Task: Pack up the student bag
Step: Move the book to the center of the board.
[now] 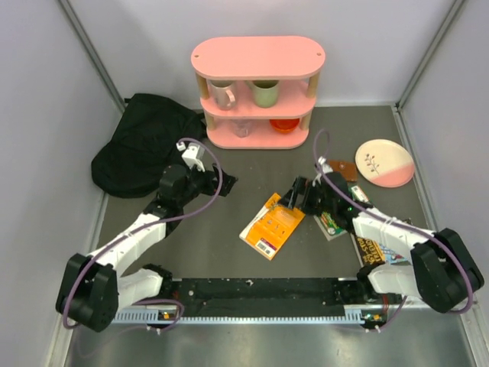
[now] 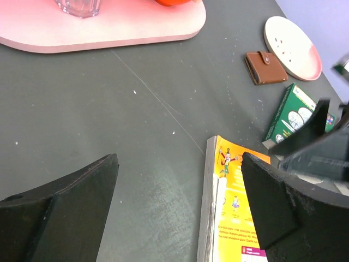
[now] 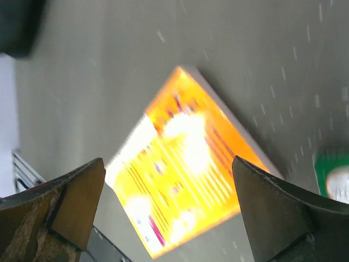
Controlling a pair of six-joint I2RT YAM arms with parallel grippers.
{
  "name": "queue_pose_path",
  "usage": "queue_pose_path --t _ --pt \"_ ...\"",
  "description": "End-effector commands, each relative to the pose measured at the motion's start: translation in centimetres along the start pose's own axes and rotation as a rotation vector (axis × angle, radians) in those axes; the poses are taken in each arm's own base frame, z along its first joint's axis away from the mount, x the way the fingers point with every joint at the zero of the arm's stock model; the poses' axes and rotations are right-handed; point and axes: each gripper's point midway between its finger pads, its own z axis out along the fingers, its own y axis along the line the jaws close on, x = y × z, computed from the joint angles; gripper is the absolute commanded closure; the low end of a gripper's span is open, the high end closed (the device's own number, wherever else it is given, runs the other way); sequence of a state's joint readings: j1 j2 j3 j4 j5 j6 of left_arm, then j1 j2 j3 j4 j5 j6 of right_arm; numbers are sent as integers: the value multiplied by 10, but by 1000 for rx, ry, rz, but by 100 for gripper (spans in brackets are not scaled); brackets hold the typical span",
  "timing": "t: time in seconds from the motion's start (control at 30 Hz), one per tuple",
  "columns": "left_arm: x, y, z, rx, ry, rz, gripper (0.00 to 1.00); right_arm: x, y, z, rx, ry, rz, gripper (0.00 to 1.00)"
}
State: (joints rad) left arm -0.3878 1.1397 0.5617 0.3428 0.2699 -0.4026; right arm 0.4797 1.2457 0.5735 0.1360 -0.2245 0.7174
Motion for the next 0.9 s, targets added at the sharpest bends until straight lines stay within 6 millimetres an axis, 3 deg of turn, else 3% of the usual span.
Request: queue_pose_path --t 0.0,0.1,0.13,0.17,0.27,0.33,0.37,0.43,0.5,0.57,0.63,0.77,0.83,0.87 --pt "2 5 -13 -48 35 38 1 60 -22 -16 84 119 52 1" --pt "2 10 -23 -98 45 39 1 76 22 -24 -57 162 -21 1" --pt "5 24 -29 -183 49 32 1 82 33 -26 -74 182 -43 1" --pt "-3 26 -36 -213 20 27 1 97 55 -33 -111 208 -97 1" --pt "-23 46 -61 -376 -66 13 1 119 85 -42 -188 212 -166 1" --pt "-33 52 -73 -435 -118 5 1 129 89 -42 -186 230 -162 1" --pt "-42 60 -89 -511 -170 -9 1 134 94 -43 -199 241 -176 1" --pt "-54 67 -106 -587 -230 -24 1 157 99 -38 -225 308 -214 1" --pt "-64 78 -129 -685 -288 -38 1 178 112 -33 -267 371 -250 1" --pt "-72 81 -139 -724 -306 -31 1 185 126 -29 -292 387 -276 1" --pt "-72 84 -144 -756 -286 -19 1 200 131 -21 -305 438 -303 1" --pt "-63 98 -147 -833 -220 -23 1 207 147 -12 -345 462 -321 1" --pt "-60 101 -146 -838 -203 -25 1 208 143 -4 -300 464 -341 1" --pt "-61 102 -147 -840 -206 -27 1 208 127 6 -201 465 -353 1"
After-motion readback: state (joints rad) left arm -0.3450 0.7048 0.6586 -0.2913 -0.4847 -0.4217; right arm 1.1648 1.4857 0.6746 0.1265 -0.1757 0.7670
